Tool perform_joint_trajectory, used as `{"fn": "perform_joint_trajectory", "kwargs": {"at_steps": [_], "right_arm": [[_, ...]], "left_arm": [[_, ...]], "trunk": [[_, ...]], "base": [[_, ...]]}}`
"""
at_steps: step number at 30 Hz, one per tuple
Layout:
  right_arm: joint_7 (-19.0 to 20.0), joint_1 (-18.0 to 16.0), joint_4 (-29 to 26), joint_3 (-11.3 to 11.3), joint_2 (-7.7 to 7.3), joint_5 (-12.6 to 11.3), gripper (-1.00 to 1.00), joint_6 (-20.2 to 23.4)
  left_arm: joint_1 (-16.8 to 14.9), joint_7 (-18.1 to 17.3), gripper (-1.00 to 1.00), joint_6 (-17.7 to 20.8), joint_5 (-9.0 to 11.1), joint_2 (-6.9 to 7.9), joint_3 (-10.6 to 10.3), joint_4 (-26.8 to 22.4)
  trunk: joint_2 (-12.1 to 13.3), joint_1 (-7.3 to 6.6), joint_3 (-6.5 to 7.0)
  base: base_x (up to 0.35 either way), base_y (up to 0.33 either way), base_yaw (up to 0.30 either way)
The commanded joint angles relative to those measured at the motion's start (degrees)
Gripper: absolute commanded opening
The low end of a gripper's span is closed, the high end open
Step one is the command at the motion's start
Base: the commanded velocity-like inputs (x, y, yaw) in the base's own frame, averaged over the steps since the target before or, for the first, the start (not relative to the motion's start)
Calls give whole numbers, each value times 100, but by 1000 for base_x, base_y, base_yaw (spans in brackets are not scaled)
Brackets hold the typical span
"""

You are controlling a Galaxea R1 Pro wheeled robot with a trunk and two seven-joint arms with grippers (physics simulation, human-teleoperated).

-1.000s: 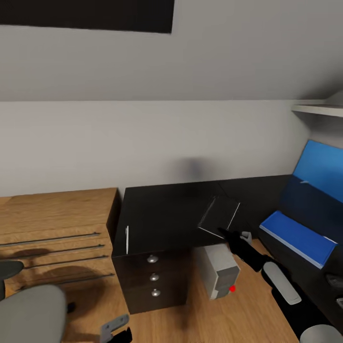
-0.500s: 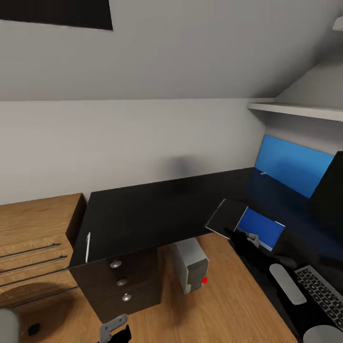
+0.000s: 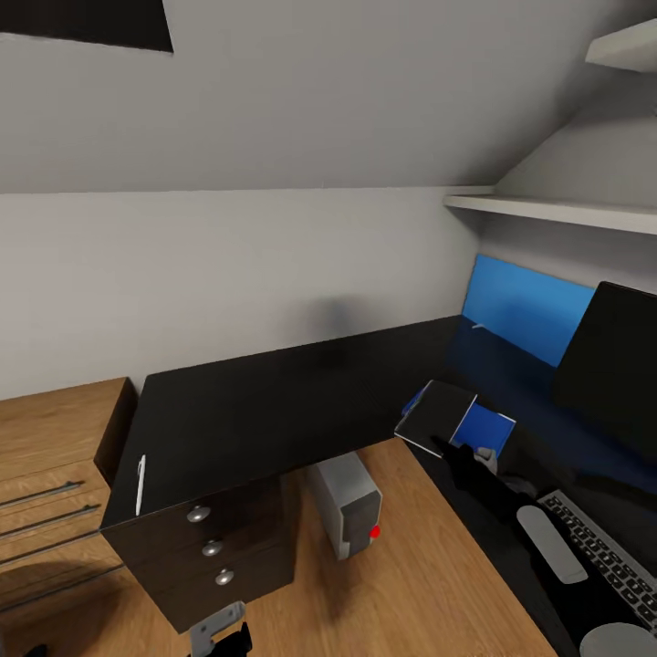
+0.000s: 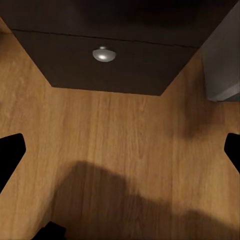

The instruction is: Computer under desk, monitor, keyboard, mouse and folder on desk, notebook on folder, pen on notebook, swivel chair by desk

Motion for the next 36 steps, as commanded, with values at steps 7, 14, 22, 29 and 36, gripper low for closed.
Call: {"fn": "perform_joint_trajectory", "kwargs": {"at_steps": [7,14,22,29,36], "right_arm": [[-436,-147,223,-86,-4,-48,-100,34],[-810,-676,737,-439,3,-68,-100,34],[-854,-759,1035,-856,285,-34,-100,-61],[-823,-760,1165,-863,316,-154,-100,-44],[-809,-751,1222,-872,300,-1053,-100,-34]], "left_arm": [[-2,38,100,30,19,1,-53,69],[-2,38,100,25,12,1,-110,101],[1,38,100,14,7,11,-116,98],[-3,38,100,8,7,18,-116,96],[1,18,100,-9,7,24,-116,65]], "trunk": [[-4,0,-6],[-4,0,-6],[-4,0,-6],[-4,0,-6],[-4,0,-6]], "base": [[0,0,-4],[0,0,0],[0,0,0],[0,0,0],[0,0,0]]}}
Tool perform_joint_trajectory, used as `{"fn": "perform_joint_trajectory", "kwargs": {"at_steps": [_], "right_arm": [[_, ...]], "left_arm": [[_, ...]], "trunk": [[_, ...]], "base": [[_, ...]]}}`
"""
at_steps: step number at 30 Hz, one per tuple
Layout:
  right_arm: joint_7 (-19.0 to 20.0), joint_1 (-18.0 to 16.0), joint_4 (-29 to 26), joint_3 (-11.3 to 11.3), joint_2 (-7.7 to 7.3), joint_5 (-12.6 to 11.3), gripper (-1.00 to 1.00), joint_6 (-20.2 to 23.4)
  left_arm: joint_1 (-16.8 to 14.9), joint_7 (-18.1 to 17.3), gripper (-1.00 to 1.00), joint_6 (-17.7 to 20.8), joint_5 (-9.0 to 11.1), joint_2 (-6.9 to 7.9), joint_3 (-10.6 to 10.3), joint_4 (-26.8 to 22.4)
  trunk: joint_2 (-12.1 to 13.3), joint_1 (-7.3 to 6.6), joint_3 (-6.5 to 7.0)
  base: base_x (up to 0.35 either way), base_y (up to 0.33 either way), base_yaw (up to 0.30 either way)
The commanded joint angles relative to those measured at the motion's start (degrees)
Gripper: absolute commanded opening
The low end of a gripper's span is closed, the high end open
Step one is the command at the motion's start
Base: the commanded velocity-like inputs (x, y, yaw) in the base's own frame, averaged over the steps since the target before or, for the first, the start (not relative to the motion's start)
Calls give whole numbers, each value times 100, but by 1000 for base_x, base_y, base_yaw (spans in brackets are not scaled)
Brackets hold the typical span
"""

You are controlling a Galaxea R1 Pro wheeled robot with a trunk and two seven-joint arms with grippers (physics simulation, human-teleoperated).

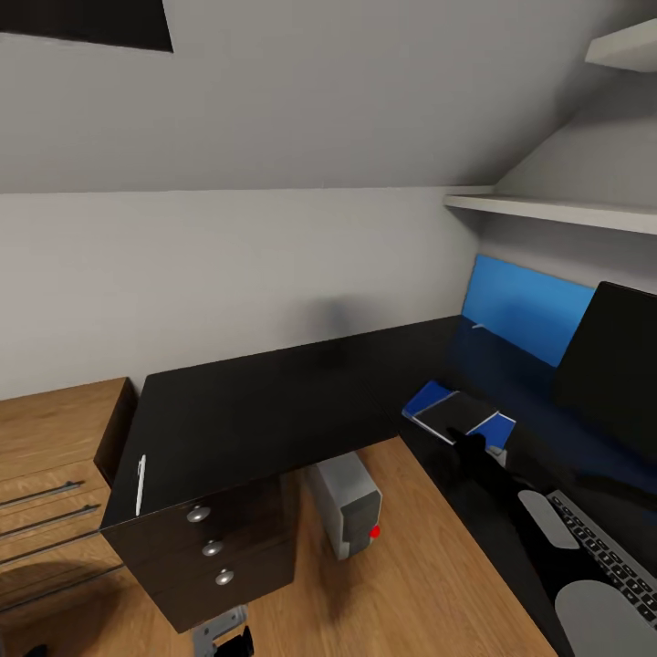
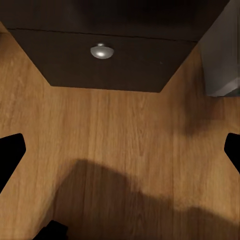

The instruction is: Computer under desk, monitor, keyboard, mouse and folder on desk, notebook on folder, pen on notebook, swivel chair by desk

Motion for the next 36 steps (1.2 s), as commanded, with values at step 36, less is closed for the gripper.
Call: {"fn": "perform_joint_trajectory", "kwargs": {"at_steps": [36], "right_arm": [[-34,-4,451,-271,-36,-92,-100,-163]], "left_arm": [[924,48,100,-7,107,691,-608,-1123]], "trunk": [[-4,0,-6]], "base": [[60,-13,0]]}}
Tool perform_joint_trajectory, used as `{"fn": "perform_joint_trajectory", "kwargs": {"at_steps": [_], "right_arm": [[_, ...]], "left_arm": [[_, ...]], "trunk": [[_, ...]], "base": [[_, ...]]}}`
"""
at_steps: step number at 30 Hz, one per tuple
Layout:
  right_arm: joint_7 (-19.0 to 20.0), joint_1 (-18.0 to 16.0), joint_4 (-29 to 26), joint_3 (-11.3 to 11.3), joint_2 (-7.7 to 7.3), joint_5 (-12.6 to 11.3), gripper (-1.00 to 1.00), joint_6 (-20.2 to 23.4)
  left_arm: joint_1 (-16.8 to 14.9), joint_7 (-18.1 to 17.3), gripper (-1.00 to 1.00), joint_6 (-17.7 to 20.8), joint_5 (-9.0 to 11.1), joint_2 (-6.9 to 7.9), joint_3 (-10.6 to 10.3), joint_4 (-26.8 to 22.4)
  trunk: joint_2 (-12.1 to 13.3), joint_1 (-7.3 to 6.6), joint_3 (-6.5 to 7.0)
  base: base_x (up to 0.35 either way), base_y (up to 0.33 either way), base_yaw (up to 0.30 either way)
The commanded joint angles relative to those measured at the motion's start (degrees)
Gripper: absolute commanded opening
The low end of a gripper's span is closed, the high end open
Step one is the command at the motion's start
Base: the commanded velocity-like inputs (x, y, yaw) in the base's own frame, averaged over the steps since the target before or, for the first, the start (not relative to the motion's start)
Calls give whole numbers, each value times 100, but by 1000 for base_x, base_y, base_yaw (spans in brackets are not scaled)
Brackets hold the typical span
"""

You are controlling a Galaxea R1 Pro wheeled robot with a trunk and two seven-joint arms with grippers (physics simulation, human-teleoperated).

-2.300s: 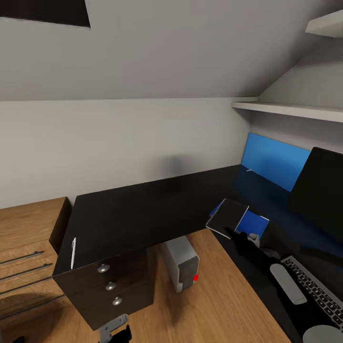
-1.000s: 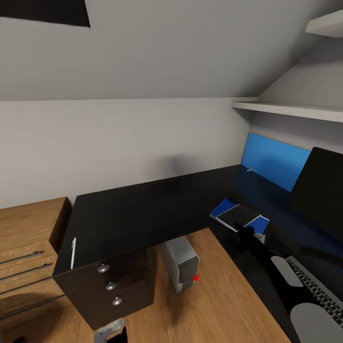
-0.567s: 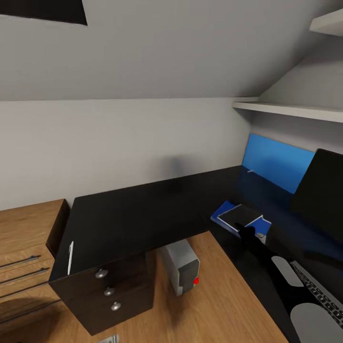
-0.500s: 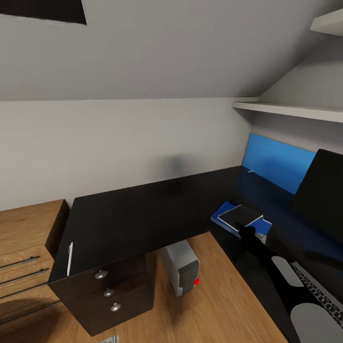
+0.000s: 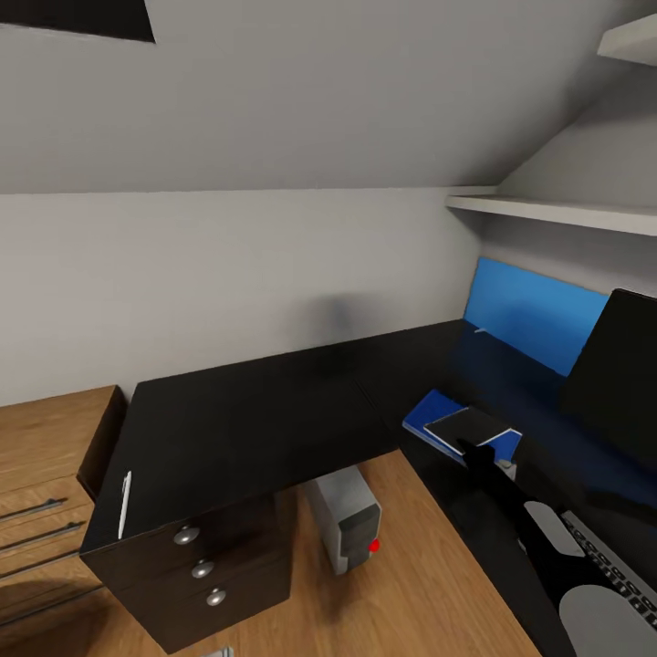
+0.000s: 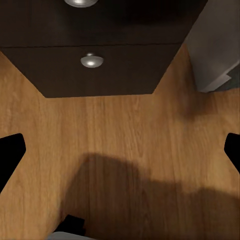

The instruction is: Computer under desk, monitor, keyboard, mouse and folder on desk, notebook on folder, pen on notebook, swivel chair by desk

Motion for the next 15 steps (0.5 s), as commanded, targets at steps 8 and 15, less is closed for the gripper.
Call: {"fn": "perform_joint_trajectory", "kwargs": {"at_steps": [8,15], "right_arm": [[-168,-4,59,50,27,13,-100,-456],[-178,-4,55,50,29,151,-100,-491]], "left_arm": [[-2,39,100,20,21,6,-30,-13],[-2,39,100,23,22,6,-31,1]], "trunk": [[-3,1,-5],[-3,1,-5]], "base": [[62,-33,0],[150,-3,0]]}}
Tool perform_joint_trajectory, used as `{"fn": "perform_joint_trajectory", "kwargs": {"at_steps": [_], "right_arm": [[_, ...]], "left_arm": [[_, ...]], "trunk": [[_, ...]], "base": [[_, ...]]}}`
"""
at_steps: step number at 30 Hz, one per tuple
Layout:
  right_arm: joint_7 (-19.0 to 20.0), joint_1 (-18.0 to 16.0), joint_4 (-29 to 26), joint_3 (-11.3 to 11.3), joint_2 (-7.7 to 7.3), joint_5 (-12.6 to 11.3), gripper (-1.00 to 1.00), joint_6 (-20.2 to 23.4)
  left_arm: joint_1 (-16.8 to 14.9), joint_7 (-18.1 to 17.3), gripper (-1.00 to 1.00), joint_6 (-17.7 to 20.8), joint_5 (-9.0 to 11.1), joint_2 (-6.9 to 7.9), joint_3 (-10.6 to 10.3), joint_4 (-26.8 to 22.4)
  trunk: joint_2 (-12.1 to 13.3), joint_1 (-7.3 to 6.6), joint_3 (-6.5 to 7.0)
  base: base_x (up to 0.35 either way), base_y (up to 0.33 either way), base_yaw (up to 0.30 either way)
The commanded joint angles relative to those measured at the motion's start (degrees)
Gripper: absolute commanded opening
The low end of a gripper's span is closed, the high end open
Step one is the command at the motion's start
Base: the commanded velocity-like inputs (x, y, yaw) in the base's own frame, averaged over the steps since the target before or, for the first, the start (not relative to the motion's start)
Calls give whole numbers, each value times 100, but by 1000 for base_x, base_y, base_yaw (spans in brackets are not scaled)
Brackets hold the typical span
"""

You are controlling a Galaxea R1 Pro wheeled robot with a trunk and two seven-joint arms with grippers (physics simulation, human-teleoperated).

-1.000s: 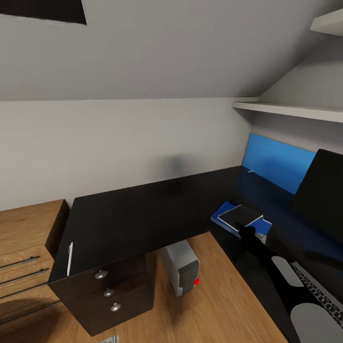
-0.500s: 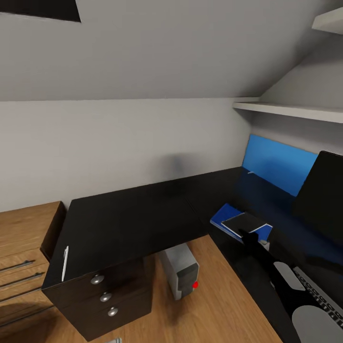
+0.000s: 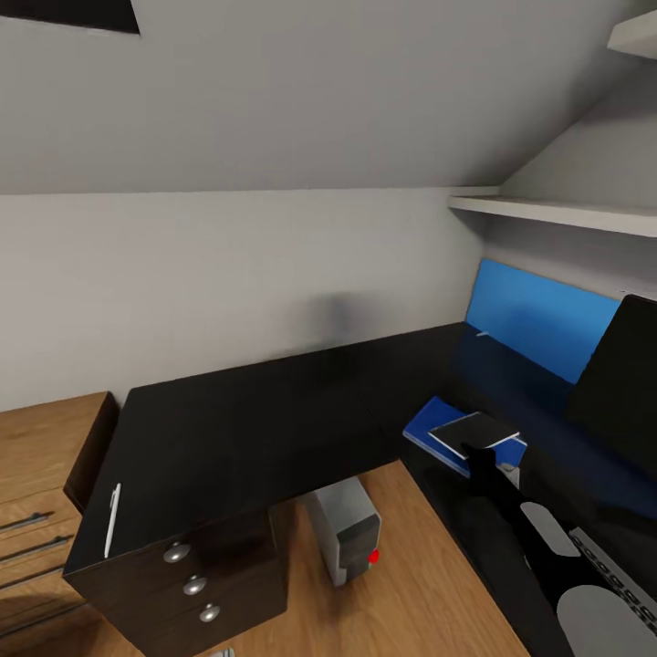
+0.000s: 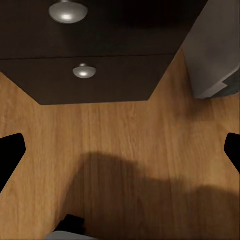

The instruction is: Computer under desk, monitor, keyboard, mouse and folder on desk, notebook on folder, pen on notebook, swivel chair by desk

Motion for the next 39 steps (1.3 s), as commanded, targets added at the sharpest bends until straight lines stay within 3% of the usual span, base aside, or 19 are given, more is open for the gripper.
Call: {"fn": "perform_joint_trajectory", "kwargs": {"at_steps": [1,8,14,17,29,39], "right_arm": [[14,-4,4,-20,2,-36,-100,43],[10,-4,-2,-13,11,2,-100,23],[-5,-4,-2,-20,18,346,-100,-47],[-7,-4,2,-20,19,472,-100,-313],[-8,-4,-9,-13,35,555,-100,-652],[-8,-4,-23,-5,37,680,-100,-733]], "left_arm": [[-2,38,100,24,20,6,-13,-10],[-2,38,100,25,16,6,-13,-1],[-2,38,100,25,20,4,-13,0],[-2,38,100,28,20,-2,-13,5],[-2,38,100,34,12,-29,-79,0],[-2,38,100,34,19,-37,-91,0]], "trunk": [[-3,1,-5],[-3,1,-5],[-3,1,-5],[-3,1,-5],[-3,1,-5],[-404,221,-184]], "base": [[66,0,0],[100,0,0],[33,0,0],[87,-62,0],[14,-11,0],[0,0,0]]}}
